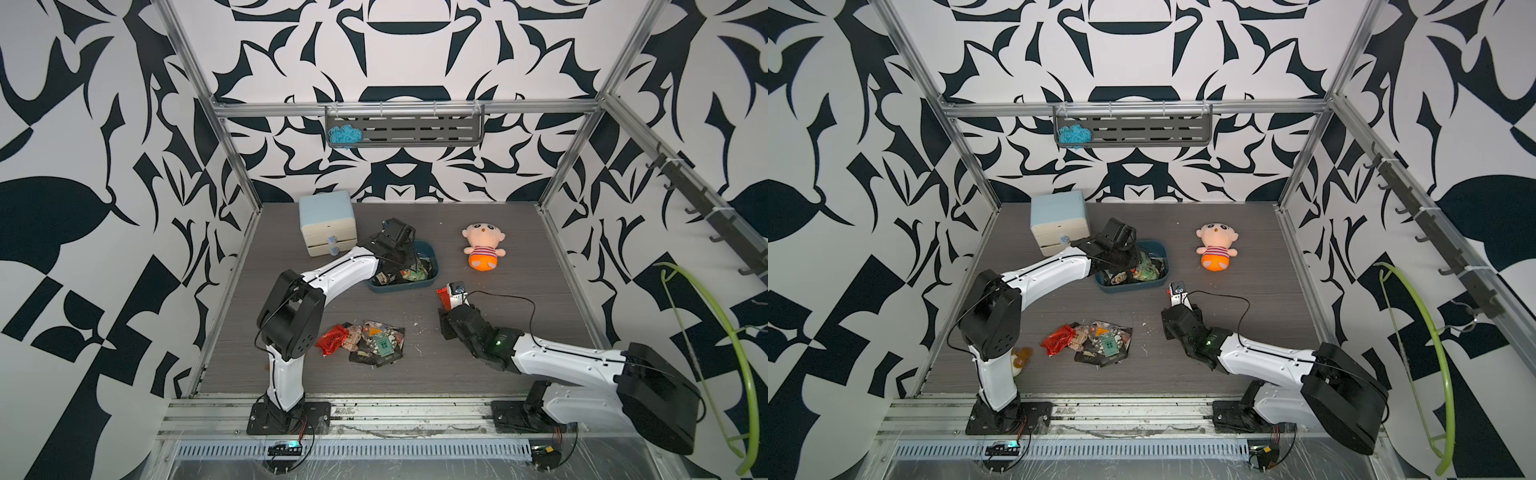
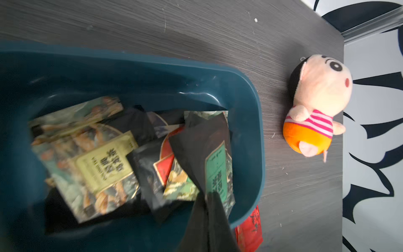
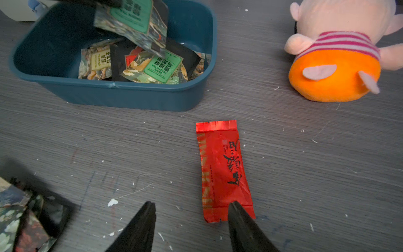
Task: Put the tea bags into the storage box
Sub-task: Place the tea bag in the storage box.
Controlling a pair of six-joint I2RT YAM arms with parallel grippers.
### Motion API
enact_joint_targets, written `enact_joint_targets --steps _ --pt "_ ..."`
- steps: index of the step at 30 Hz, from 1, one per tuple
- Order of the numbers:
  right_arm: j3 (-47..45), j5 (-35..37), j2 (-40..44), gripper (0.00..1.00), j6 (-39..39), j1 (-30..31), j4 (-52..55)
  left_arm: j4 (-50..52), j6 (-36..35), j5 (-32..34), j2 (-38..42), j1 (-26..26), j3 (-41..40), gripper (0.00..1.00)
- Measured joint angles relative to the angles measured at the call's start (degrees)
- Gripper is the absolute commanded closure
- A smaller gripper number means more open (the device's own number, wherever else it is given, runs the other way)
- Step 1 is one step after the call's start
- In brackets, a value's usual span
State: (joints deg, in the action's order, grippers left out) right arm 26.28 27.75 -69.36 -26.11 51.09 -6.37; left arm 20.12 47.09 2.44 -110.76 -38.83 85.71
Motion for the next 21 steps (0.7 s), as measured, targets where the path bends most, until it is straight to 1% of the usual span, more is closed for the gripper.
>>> enact_joint_targets --steps 6,8,11,14,15,16,18,21 --pt "0.96 -0.46 -1.42 0.43 0.7 0.0 -0.22 0.74 -0.7 -1.75 -3.17 0.85 1.95 0.99" --pt "1.18 -0.66 -2.03 0.44 0.81 0.0 -0.31 0.98 -0.76 -2.29 -3.63 1.05 1.95 0.9" --pt "1.53 -1.07 -2.86 0.44 0.87 0.0 -0.31 1.57 -1.29 -2.51 -3.74 1.18 1.95 0.79" --pt "1.86 -1.55 -3.13 0.44 1.01 0.0 -0.33 2.49 -2.01 -2.38 -3.74 1.22 1.95 0.64" --pt "1.88 -1.66 -3.1 0.44 1.05 0.0 -0.33 2.97 -2.27 -2.23 -3.67 1.22 1.92 0.55" --pt "1.88 -1.81 -3.1 0.44 1.07 0.0 -0.33 3.61 -2.47 -2.03 -3.5 1.22 1.9 0.49" --pt "1.88 -2.01 -3.1 0.44 1.14 0.0 -0.33 4.9 -3.08 -1.42 -2.56 1.22 1.62 0.48" --pt "1.9 -2.4 -3.1 0.44 1.29 0.0 -0.35 6.54 -3.72 -0.04 1.16 1.22 -0.02 0.47"
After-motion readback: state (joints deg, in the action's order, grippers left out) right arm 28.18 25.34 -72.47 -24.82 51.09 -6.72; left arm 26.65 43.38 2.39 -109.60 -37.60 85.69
